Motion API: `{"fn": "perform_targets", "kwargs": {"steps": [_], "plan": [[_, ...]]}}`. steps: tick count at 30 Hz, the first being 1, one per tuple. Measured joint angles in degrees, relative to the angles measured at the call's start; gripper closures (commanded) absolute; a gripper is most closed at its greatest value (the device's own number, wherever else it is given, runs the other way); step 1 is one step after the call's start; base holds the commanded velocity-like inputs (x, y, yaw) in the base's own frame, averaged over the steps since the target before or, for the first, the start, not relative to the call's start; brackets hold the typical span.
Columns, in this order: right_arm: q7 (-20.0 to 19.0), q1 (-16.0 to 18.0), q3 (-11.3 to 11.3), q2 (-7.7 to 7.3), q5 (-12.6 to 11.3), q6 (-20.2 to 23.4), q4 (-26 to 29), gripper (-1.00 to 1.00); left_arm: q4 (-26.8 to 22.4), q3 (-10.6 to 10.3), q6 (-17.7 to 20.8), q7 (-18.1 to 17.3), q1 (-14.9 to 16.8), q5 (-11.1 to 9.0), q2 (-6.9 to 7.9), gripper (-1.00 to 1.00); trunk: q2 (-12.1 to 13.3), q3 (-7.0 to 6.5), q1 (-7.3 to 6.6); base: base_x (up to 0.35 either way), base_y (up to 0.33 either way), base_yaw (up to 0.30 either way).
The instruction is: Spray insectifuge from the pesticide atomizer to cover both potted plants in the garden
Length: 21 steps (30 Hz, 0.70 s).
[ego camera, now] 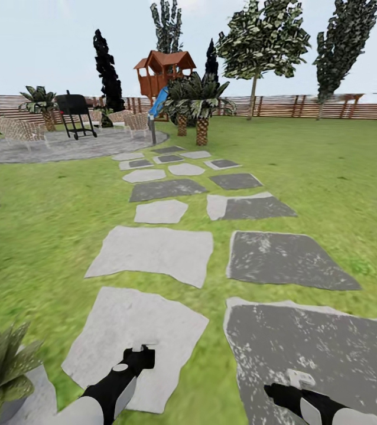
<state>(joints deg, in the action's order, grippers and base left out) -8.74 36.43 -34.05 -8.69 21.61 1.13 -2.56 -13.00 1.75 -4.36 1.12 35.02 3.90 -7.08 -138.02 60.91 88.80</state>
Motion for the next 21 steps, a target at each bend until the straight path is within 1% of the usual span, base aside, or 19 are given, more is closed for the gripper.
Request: {"fn": "perform_targets", "kwargs": {"steps": [17,21], "plan": [[0.00,-0.01,0.00,0.04,0.00,0.00,-0.03,-1.00,0.00,0.00,0.00,0.00,0.00,0.00,0.00,1.00,0.00,0.00,0.00,0.334,-0.001,0.248],[0.01,0.00,0.03,0.03,0.00,0.00,-0.02,-1.00,0.00,0.00,0.00,0.00,0.00,0.00,0.00,1.00,0.00,0.00,0.00,0.334,-0.073,0.249]]}}
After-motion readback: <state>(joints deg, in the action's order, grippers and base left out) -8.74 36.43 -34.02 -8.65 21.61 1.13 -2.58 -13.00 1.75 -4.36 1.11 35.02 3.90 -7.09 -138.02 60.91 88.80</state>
